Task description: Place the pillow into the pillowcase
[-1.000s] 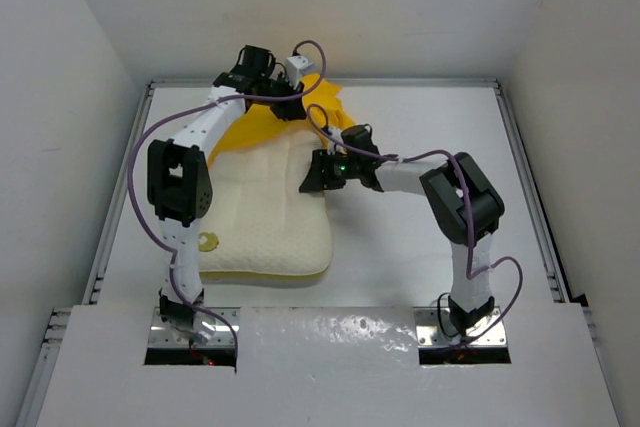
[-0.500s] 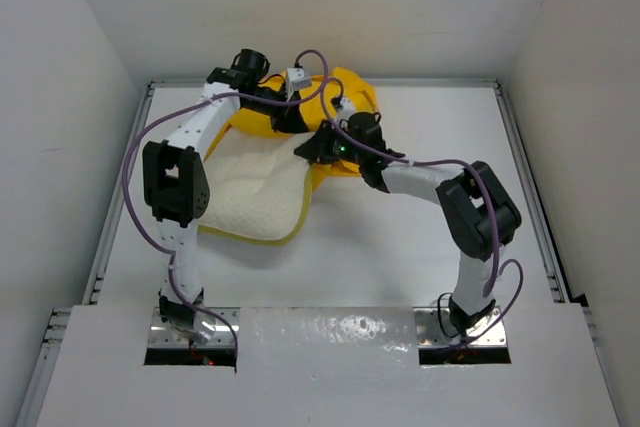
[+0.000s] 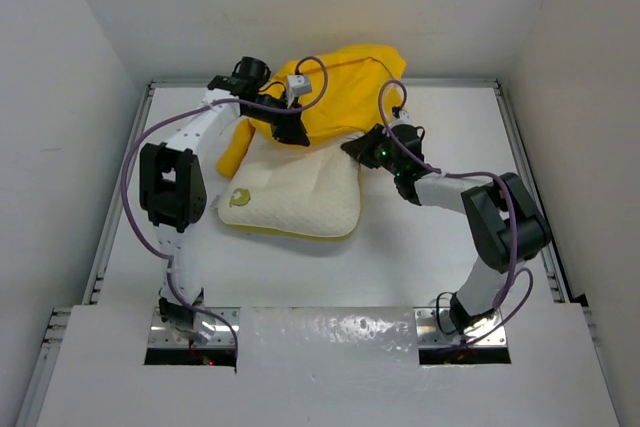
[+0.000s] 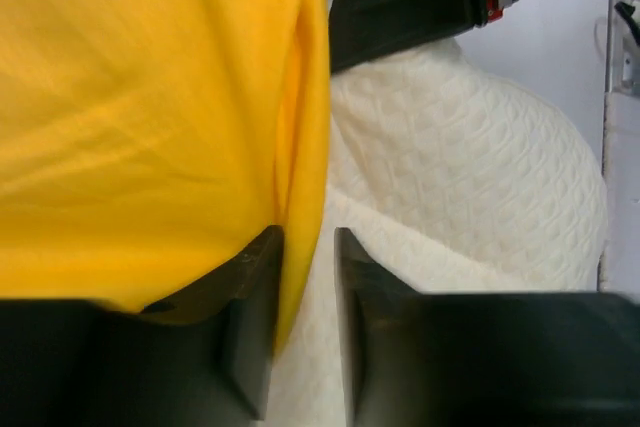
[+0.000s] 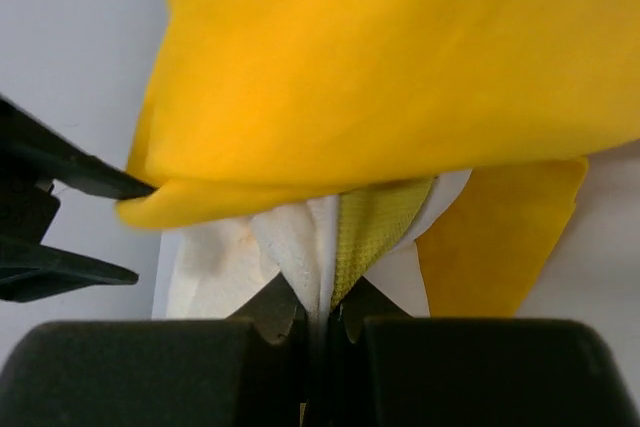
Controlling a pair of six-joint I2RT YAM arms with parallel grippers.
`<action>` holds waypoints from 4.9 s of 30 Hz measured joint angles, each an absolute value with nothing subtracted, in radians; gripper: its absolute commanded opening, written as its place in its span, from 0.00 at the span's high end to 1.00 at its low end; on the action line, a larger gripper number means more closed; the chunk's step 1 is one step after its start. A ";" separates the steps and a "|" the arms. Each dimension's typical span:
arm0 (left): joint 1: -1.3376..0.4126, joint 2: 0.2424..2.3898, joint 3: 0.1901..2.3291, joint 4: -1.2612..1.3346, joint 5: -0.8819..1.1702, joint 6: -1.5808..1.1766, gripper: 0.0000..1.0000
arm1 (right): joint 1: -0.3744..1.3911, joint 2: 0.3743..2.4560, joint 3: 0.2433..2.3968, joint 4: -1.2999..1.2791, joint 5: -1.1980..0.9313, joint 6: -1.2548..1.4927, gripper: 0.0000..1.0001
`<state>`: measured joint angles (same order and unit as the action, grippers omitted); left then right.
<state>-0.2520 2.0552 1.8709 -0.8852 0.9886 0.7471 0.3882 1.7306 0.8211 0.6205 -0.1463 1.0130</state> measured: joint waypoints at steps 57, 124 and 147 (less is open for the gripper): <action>0.056 1.599 1.031 -0.550 0.757 0.416 1.00 | 0.862 2.138 1.595 -0.323 0.165 0.850 0.14; -0.289 2.099 1.996 -0.541 0.304 0.536 0.20 | 0.329 1.953 1.565 -0.118 -0.163 0.599 0.01; -0.316 2.363 2.109 -0.435 0.229 0.552 0.23 | 0.349 2.300 1.615 0.079 -0.360 0.728 0.80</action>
<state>-0.3164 2.3631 2.1090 -0.4355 0.2291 0.5518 0.3492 2.2997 1.6146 0.0792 -0.3599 0.7280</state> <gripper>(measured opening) 0.785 0.207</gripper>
